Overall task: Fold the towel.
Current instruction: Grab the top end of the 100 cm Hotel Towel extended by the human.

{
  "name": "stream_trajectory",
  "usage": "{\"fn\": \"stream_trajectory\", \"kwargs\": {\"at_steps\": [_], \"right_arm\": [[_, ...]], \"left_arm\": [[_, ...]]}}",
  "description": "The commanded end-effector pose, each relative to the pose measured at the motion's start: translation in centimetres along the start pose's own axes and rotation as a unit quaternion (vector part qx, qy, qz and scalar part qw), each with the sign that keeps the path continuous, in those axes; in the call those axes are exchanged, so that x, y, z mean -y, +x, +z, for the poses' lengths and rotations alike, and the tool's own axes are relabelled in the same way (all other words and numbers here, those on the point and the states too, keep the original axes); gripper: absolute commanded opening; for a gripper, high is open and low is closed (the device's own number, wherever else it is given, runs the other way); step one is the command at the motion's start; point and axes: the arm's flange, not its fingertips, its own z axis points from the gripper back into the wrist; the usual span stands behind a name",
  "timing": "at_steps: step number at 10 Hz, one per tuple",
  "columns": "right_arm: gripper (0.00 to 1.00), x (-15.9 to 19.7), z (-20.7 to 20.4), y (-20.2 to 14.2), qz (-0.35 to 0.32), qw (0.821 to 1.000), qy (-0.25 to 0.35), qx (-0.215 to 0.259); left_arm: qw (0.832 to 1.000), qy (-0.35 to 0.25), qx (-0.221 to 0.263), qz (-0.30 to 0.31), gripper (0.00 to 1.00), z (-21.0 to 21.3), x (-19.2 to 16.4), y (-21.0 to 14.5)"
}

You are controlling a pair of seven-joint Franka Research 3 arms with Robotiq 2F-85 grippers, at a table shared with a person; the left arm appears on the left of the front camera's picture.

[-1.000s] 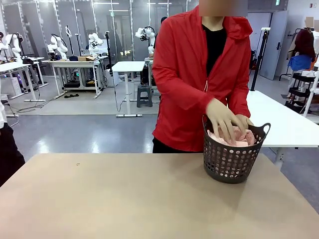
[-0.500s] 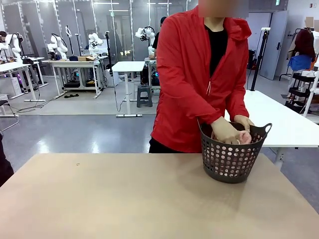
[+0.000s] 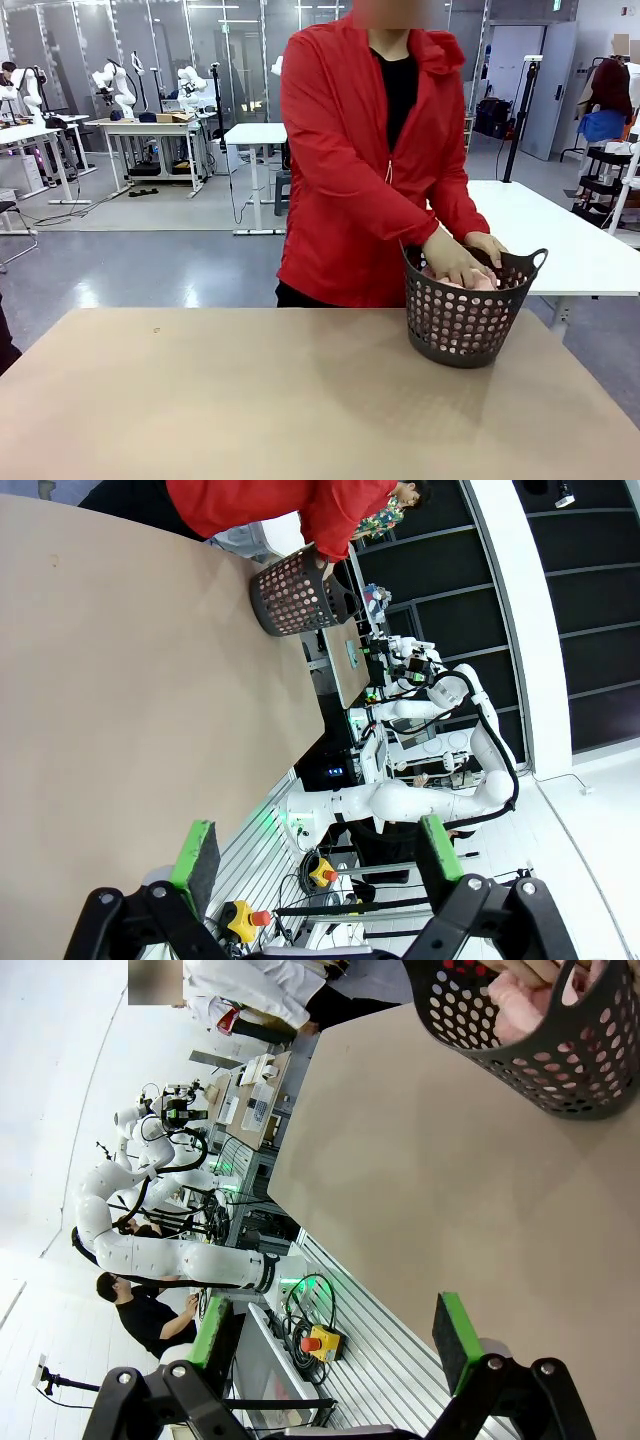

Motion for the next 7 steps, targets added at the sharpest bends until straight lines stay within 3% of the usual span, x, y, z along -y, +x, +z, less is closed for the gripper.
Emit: {"fn": "stream_trajectory", "kwargs": {"at_steps": [1,7], "right_arm": [[1.00,-0.06,0.03,0.03,0.011,1.000,0.006,0.000],[1.00,-0.06,0.03,0.03,0.011,1.000,0.006,0.000]], "left_arm": [[1.000,-0.005,-0.004,-0.004,1.00,-0.03,0.11,-0.36],[1.000,-0.005,-0.004,-0.004,1.00,-0.03,0.11,-0.36]]}}
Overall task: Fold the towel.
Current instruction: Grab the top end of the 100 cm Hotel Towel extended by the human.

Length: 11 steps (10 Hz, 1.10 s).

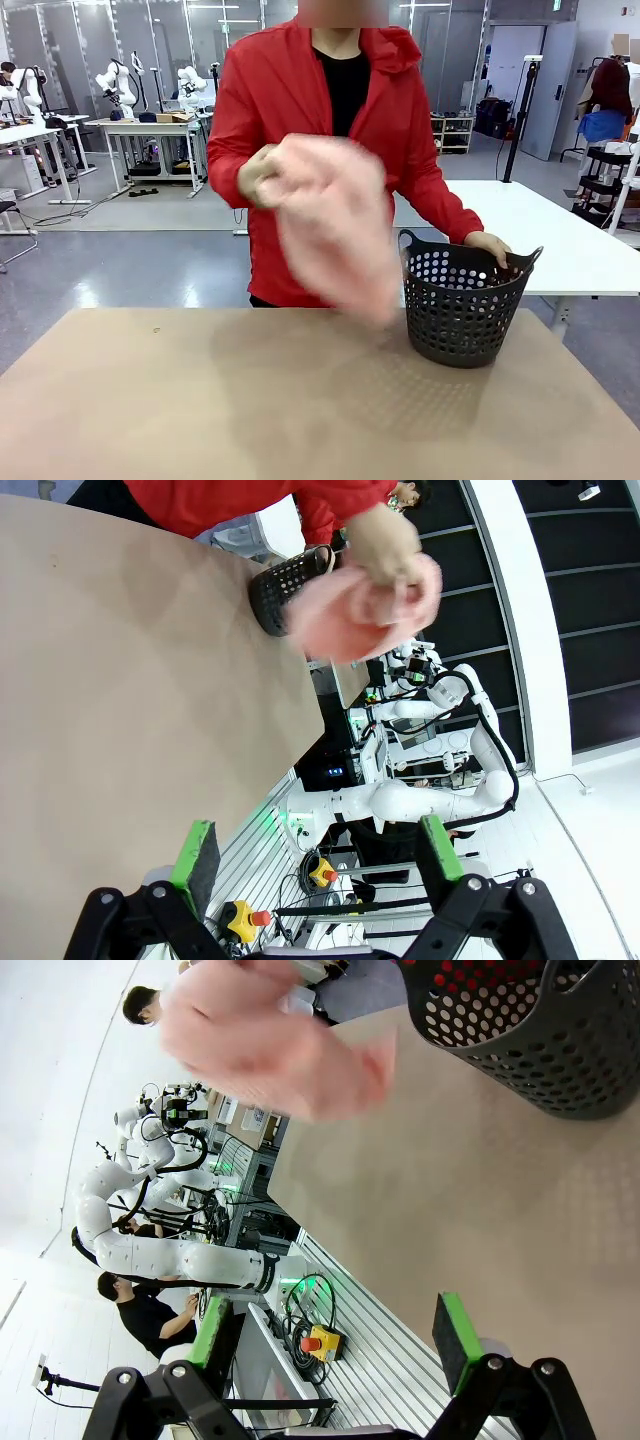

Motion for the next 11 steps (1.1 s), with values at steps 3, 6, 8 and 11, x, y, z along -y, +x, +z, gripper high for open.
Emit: {"fn": "stream_trajectory", "kwargs": {"at_steps": [3,6,8,11], "right_arm": [[1.00,-0.05,0.05,0.02,0.011,1.000,0.006,0.001],[1.00,-0.05,0.05,0.02,0.011,1.000,0.006,0.001],[1.00,-0.05,0.05,0.02,0.011,1.000,0.006,0.001],[1.00,-0.05,0.05,0.02,0.011,1.000,0.006,0.001]], "left_arm": [[1.000,-0.005,-0.004,-0.004,1.00,-0.04,0.11,-0.36],[1.000,-0.005,-0.004,-0.004,1.00,-0.04,0.11,-0.36],[1.000,-0.005,-0.004,-0.004,1.00,-0.04,0.11,-0.36],[1.000,-0.005,-0.004,-0.004,1.00,-0.04,0.11,-0.36]]}}
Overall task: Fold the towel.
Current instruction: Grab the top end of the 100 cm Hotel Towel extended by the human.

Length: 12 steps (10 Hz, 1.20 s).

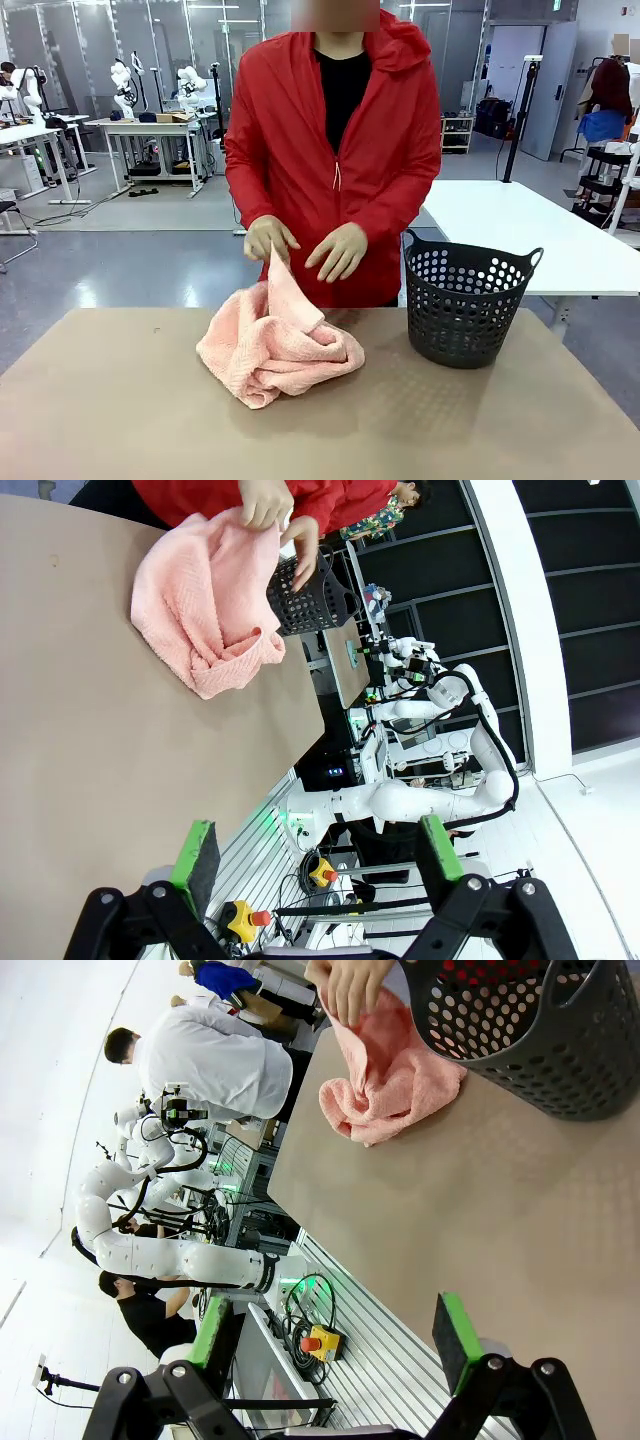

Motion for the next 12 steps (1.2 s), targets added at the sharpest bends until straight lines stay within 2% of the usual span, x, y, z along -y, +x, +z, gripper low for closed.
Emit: {"fn": "stream_trajectory", "kwargs": {"at_steps": [1,12], "right_arm": [[1.00,-0.05,0.05,0.02,0.011,1.000,0.006,0.001],[1.00,-0.05,0.05,0.02,0.011,1.000,0.006,0.001]], "left_arm": [[1.000,-0.005,-0.004,-0.004,1.00,-0.04,0.11,-0.36],[1.000,-0.005,-0.004,-0.004,1.00,-0.04,0.11,-0.36]]}}
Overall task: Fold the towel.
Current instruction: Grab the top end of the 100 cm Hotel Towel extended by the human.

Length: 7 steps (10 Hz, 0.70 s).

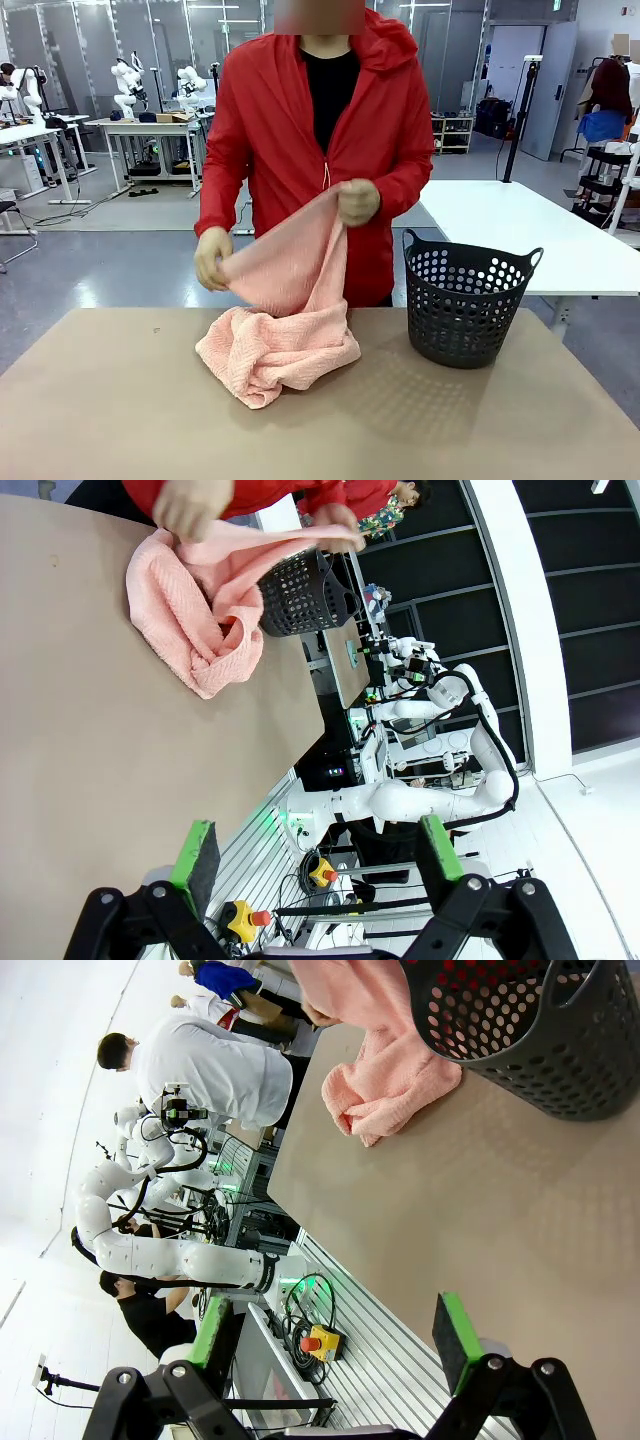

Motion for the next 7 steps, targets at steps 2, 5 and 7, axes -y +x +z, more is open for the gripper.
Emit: {"fn": "stream_trajectory", "kwargs": {"at_steps": [2,5,7], "right_arm": [[1.00,-0.04,0.07,0.01,0.011,1.000,0.007,0.001],[1.00,-0.04,0.07,0.01,0.011,1.000,0.007,0.001],[1.00,-0.04,0.07,0.01,0.011,1.000,0.007,0.001]], "left_arm": [[1.000,-0.005,-0.004,-0.004,1.00,-0.04,0.11,-0.36],[1.000,-0.005,-0.004,-0.004,1.00,-0.04,0.11,-0.36],[1.000,-0.005,-0.004,-0.004,1.00,-0.04,0.11,-0.36]]}}
